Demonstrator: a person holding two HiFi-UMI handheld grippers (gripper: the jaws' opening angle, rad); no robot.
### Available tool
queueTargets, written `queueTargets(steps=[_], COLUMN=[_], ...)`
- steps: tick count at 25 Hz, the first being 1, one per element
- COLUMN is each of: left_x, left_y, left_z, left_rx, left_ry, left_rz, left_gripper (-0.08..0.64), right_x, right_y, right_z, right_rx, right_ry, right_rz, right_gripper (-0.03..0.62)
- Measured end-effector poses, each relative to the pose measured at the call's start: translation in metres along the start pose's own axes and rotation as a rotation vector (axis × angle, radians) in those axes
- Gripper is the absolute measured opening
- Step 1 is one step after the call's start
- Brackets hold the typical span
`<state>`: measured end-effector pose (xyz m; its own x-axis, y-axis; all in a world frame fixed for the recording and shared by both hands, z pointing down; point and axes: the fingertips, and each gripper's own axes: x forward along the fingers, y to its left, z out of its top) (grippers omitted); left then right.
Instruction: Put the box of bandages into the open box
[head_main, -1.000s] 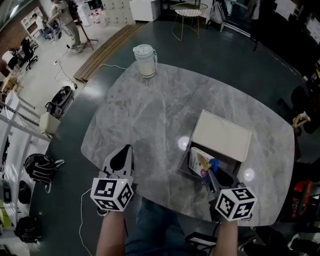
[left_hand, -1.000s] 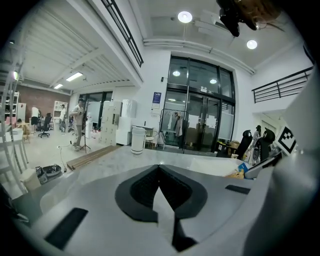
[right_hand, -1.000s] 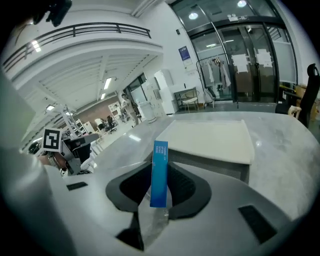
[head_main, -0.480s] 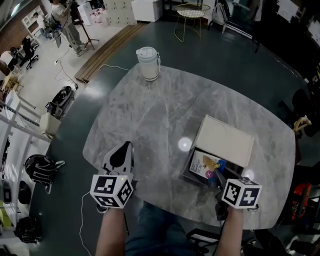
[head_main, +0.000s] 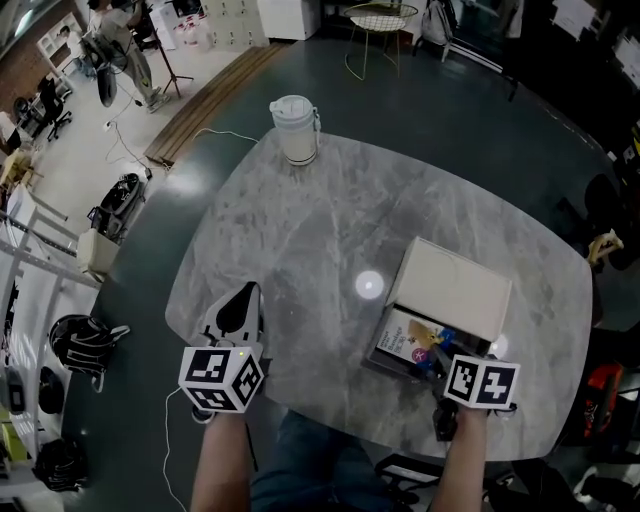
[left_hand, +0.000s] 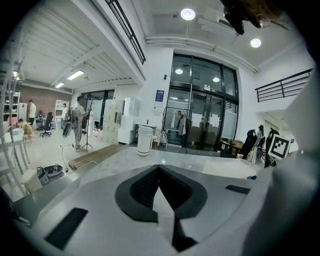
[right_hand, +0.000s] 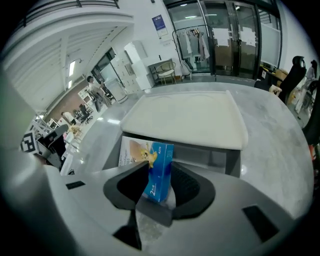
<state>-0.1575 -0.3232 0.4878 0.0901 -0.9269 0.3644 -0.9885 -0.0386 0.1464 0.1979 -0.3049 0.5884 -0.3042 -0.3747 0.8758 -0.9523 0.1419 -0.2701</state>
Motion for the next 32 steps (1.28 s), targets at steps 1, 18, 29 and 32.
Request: queueTargets(steps=[1,18,29,32], left_x=[0.002,0.039,0.05,0.048], left_y=[0.001,0.012,0.001,-0.003], left_z=[0.0,0.002,0.0,-0.001], left_rx=[0.0,0.014,0.021,0.024], left_ry=[0.003,0.043,0.058,0.058], left_rz=[-0.002,-0.034,-0.057,-0.062], left_gripper=[0.012,0.012,0.012,0.012], right_x=[0.002,0.031,0.032,0.03], right_y=[-0.002,-0.016,-0.019,-0.021], right_z=[-0.001,-0.004,-0.004,-0.003], right_rx=[-0.009,0.013,0.011,0.025], right_ry=[0.011,0.118,0.102,0.081], right_rz=[-0.019,-0.082,-0.066,-0.068], right_gripper=[0.152,0.135,0.17,0.196])
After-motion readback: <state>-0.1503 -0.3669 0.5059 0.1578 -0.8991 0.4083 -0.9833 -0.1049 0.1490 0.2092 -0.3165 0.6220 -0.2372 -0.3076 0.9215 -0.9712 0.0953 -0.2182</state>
